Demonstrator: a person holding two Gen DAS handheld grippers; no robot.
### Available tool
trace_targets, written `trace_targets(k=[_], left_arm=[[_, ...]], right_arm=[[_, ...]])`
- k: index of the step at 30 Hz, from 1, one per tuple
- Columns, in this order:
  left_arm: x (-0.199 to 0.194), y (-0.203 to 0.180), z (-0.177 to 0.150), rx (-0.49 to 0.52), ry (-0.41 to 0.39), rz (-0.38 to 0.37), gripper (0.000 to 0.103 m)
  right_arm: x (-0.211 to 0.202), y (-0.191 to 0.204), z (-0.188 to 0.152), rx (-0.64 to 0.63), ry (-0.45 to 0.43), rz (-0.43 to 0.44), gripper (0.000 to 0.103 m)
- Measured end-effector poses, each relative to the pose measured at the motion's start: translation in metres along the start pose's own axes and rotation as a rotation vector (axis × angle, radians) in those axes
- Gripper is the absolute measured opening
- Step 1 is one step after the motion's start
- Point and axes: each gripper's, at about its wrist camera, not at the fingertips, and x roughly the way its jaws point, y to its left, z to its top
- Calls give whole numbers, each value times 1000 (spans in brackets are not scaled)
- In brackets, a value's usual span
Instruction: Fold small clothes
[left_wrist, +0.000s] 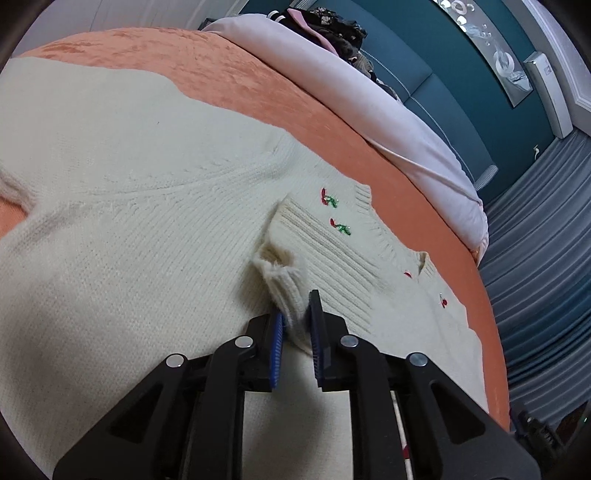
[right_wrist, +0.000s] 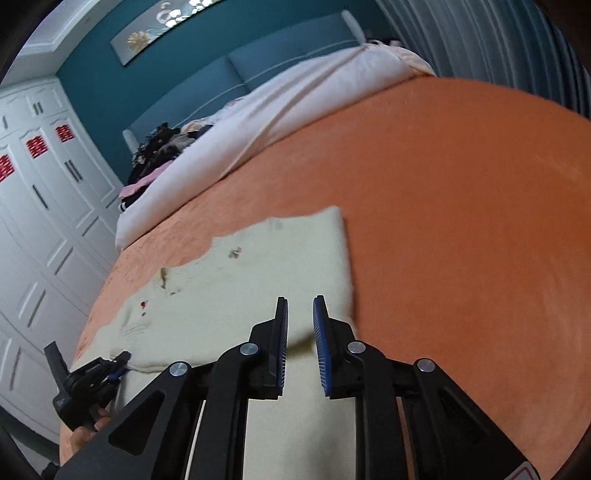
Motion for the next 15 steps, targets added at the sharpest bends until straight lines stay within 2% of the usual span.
trace_targets(k=[2, 4, 6, 8, 10, 12, 13, 15], left_arm=[[2, 4, 1, -13, -7, -21, 14], [2, 4, 1, -14, -14, -29, 14], [0, 4, -1, -6, -23, -31, 14], [-1, 7, -3, -3, -31, -39, 14], [-1, 10, -4, -10, -34, -55, 14], [0, 10, -4, -10, -36, -61, 14], [0, 11, -5, -10, -37, -64, 14], [0, 11, -5, -10, -42, -69, 14]], right_arm=[[32, 37, 13, -71, 65, 79, 17], [77, 89, 13, -183, 147, 133, 17], [122, 140, -2, -278, 246, 195, 17], [160, 173, -23, -337, 347, 237, 16], [169, 176, -37, -381, 367, 199, 7], [165, 150, -23, -351, 303, 139, 3], [160, 123, -10, -285, 276, 118, 2], [146, 47, 21, -110, 210, -10, 4]])
